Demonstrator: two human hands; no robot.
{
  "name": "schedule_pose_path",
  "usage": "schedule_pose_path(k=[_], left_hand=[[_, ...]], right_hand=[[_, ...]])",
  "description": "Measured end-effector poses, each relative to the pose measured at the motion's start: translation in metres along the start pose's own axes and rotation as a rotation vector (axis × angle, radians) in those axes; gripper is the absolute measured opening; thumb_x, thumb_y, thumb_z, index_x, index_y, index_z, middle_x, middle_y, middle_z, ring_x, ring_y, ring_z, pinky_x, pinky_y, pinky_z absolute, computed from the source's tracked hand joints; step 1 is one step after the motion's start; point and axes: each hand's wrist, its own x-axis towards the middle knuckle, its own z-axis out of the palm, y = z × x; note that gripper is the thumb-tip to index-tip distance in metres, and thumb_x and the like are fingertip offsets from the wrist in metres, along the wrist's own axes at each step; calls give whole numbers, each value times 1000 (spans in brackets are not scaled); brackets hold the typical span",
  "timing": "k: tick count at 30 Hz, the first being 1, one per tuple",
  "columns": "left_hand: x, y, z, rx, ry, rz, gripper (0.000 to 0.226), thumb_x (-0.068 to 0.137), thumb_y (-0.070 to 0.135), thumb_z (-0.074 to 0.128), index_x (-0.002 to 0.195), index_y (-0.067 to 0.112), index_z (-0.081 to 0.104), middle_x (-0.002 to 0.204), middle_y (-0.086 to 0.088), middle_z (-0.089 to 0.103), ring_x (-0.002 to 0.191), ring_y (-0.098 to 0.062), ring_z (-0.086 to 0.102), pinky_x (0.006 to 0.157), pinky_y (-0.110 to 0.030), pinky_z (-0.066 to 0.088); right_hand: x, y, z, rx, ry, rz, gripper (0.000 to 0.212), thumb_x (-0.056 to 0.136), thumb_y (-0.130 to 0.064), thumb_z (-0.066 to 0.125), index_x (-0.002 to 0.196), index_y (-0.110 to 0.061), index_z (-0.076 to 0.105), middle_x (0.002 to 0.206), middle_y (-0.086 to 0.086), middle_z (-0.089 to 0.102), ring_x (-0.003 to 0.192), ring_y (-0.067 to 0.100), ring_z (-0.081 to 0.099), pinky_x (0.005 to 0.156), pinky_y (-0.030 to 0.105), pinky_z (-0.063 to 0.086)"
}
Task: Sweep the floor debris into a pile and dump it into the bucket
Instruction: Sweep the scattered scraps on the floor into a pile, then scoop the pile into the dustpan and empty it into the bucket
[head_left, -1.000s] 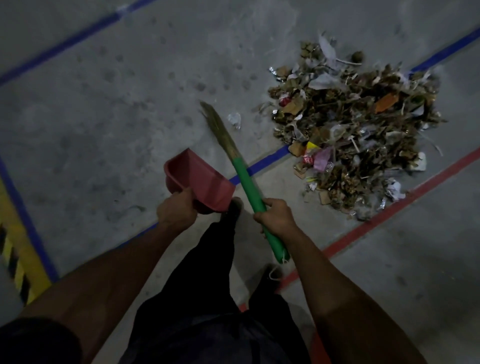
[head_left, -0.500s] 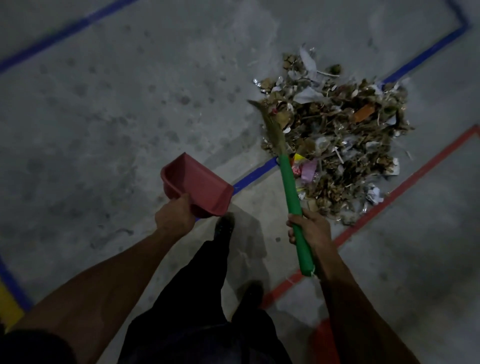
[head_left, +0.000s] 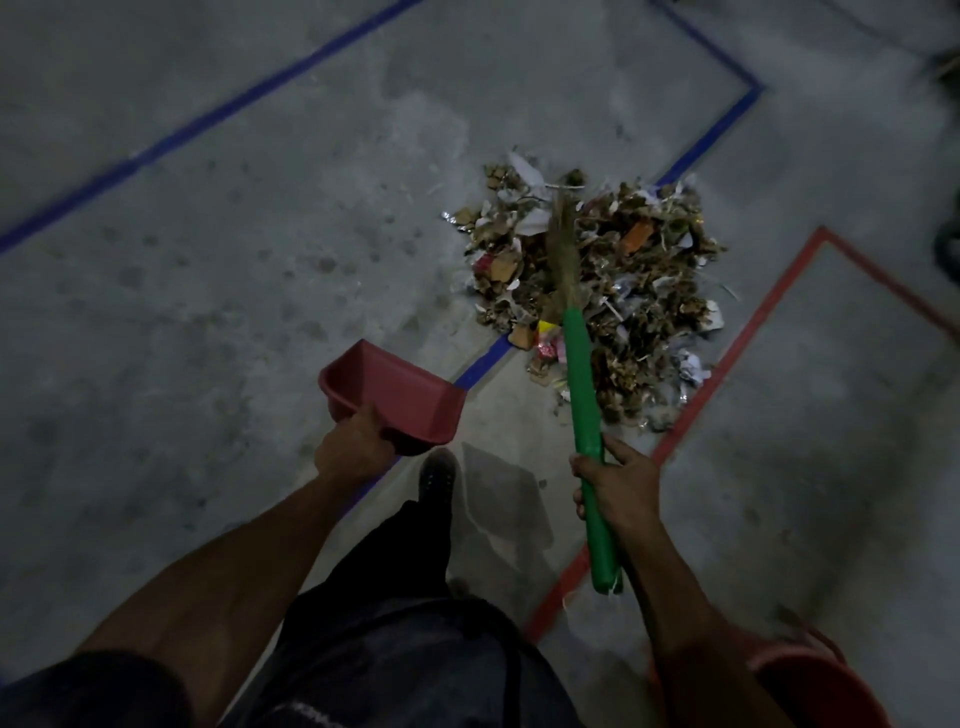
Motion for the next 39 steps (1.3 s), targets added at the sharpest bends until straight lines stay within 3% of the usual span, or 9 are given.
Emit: schedule_pose_path(k=[4,7,12,19,23,26,29,32,39], left_hand=[[-34,5,7,-202,52,-116,59,79,20,59,131,3,39,118,-20,58,107,-37,59,90,-41,49],[-58,1,16,-469,52,-168,61,63,21,60,117,-2,45,93,-20,65,76,-31,66,63,-35,53],[-94,5,28,-769,-6,-188,6,88,-2,54,88,-8,52,75,-24,55,52,-25,52,51,-29,43],[-119,50,45,-848,-318,-190,21,92,-2,54,73,2,49,52,-8,46,26,-10,33,32,-13,26],[-109,91,54,-1060,-362,-237,30,97,29,56,77,8,49,66,-3,47,36,-7,34,31,-10,25],[-112,122,54,-1138,-482,-195,41,97,49,46,81,12,52,58,-1,53,42,-8,31,35,-11,21],[-110,145,58,-1162,-606,-132,43,96,52,43,96,12,61,67,-2,67,42,-8,37,38,-14,28],[-107,158,61,-1211,-644,-150,41,93,46,55,101,7,63,85,-7,62,71,-18,55,61,-30,49],[-95,167,66,-1114,-669,-125,22,91,31,63,84,11,59,71,-3,48,67,-17,46,63,-32,42]], right_hand=[[-36,22,-19,24,1,-24,60,82,4,67,138,-8,51,68,14,63,46,25,52,44,30,44],[-68,40,-32,12,-6,-19,58,80,4,68,135,-7,54,71,13,65,42,23,53,42,27,44],[-112,56,-52,1,-15,-39,42,81,3,67,122,-3,62,63,13,61,40,23,51,41,26,43],[-146,56,-63,6,34,-80,17,80,-6,72,89,6,65,62,13,64,42,22,56,44,29,46],[-151,47,-55,18,48,-102,18,81,-8,72,89,-7,56,68,13,65,40,18,56,42,27,45],[-145,39,-44,19,56,-98,23,81,-10,72,94,-8,54,72,14,66,43,18,58,43,28,45],[-137,31,-30,9,72,-87,20,80,-10,70,94,-6,56,72,16,66,45,21,60,45,30,47],[-131,23,-16,-22,82,-61,21,78,-12,67,94,-1,59,70,18,66,45,23,62,44,30,47],[-126,9,3,-156,133,-34,13,75,-13,68,82,-3,64,58,12,63,46,24,65,46,38,55]])
